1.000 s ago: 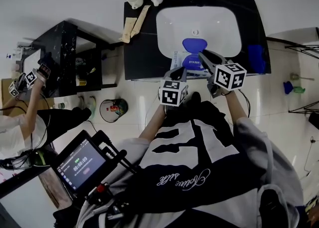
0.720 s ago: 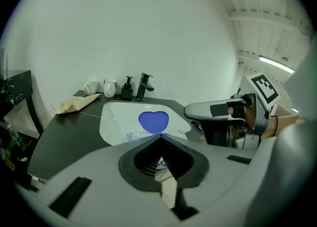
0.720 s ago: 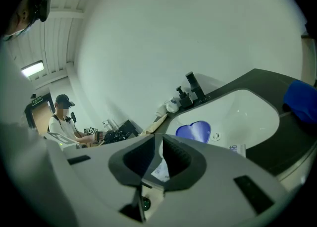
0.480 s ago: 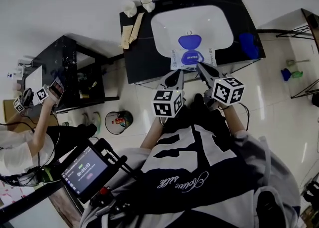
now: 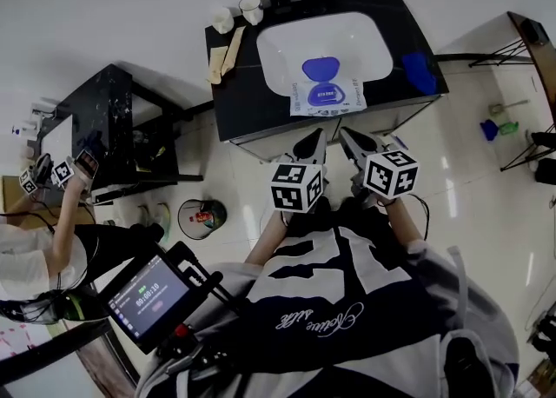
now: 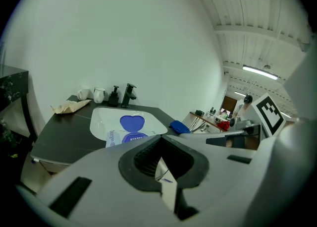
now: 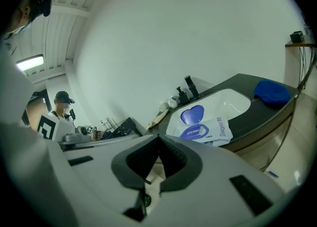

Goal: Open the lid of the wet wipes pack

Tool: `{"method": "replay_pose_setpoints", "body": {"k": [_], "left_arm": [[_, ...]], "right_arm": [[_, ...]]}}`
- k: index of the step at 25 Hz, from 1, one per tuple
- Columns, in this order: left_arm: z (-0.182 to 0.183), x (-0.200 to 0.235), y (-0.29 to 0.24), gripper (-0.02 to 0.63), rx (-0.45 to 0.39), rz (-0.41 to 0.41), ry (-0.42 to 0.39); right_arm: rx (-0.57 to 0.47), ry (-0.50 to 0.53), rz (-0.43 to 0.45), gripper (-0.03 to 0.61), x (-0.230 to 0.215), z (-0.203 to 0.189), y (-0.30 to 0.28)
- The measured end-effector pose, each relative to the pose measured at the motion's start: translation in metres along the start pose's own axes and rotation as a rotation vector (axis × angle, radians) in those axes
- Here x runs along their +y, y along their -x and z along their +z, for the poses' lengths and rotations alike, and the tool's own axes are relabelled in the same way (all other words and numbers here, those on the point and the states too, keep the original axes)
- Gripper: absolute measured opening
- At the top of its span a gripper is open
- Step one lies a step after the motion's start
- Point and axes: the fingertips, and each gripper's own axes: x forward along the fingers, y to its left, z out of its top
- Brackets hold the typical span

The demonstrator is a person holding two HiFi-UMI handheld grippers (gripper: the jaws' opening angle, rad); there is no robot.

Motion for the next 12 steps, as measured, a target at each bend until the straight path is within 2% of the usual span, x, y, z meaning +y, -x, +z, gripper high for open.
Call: {"method": "replay_pose_setpoints", "body": {"k": [7, 12], "left_arm": [[0.012, -0.035, 0.01, -0.002, -0.083, 0.077, 0.051], [-0.003, -0.075, 0.018, -0.002, -0.132, 0.163, 0.104]], "right_arm": [[-0.009, 0.063, 0.067, -0.002, -0.002, 0.016, 0.028], [0.042, 0.138, 0.105, -0.002, -0.016, 0.0, 0.064]]}}
